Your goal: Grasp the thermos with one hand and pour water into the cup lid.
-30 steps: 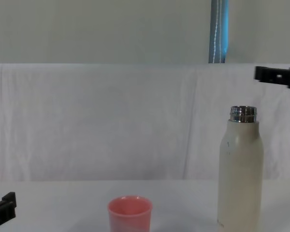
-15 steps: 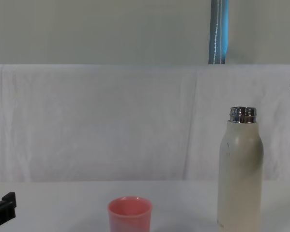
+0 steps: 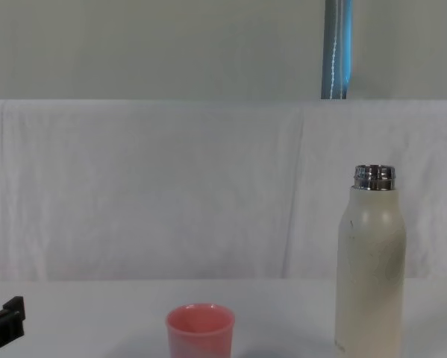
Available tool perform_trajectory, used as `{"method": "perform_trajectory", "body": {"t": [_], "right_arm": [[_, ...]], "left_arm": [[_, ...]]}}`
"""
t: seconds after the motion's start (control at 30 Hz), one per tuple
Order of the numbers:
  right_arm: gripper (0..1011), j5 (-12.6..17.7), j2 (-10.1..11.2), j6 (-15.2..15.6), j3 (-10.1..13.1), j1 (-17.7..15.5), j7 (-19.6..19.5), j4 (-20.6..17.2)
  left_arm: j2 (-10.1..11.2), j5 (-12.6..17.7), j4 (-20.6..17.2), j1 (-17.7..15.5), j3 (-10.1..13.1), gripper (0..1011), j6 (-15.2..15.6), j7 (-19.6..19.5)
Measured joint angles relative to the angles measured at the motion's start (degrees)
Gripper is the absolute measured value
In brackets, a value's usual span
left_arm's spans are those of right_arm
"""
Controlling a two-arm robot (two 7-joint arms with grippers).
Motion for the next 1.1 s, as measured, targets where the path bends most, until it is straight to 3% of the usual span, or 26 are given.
{"method": "perform_trajectory", "body": {"t": [0.47,0.87,1.1], "right_arm": [[1000,1.8,0.2,3.6,-2.4,-0.3,1.8,2.9],[1000,-2.7,-1.9,-2.2,-5.7,-0.2,-0.2,7.5],[1000,-4.4,-2.6,-3.9,-6.4,-0.1,-0.3,8.8]], "left_arm": [[0.0,0.0,0.0,0.0,0.0,1001,0.0,0.0],[0.0,0.0,0.0,0.0,0.0,1001,0.0,0.0],[0.0,0.0,0.0,0.0,0.0,1001,0.0,0.0]]}}
